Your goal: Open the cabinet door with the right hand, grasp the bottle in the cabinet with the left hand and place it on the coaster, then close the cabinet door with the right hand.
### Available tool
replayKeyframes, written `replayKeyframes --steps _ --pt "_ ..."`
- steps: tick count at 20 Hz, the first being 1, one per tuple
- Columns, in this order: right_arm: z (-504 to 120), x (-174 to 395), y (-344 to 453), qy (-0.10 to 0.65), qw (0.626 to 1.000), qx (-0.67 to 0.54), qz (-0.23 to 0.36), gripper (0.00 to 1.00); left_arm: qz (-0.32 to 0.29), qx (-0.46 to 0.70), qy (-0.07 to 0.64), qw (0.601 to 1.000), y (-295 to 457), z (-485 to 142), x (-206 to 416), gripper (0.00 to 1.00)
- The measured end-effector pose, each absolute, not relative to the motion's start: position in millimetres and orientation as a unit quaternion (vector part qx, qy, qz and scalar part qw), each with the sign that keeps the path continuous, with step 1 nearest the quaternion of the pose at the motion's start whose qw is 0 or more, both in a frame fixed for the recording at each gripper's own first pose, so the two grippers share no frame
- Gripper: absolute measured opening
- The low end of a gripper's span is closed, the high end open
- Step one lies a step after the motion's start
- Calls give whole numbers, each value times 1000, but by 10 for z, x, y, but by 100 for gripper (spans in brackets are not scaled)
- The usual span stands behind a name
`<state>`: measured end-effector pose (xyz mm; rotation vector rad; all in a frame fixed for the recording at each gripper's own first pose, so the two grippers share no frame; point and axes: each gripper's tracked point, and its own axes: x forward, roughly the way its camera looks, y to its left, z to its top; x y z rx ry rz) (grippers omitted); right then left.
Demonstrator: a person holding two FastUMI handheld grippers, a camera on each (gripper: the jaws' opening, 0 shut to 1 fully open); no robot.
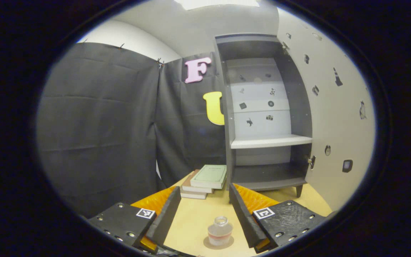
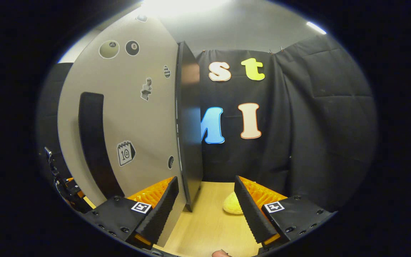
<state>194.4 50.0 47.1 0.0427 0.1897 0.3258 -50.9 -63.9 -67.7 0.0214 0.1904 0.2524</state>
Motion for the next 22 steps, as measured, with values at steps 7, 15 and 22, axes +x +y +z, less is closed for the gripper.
replayKeyframes --steps 7,15,22 --pt "824 1795 694 69 982 60 167 98 76 17 50 996 -686 -110 -200 84" --pt "838 1730 873 66 989 67 111 96 49 -13 22 998 -291 -33 -28 84" --pt "808 1714 1197 74 986 97 111 96 37 -21 28 999 92 -108 125 82"
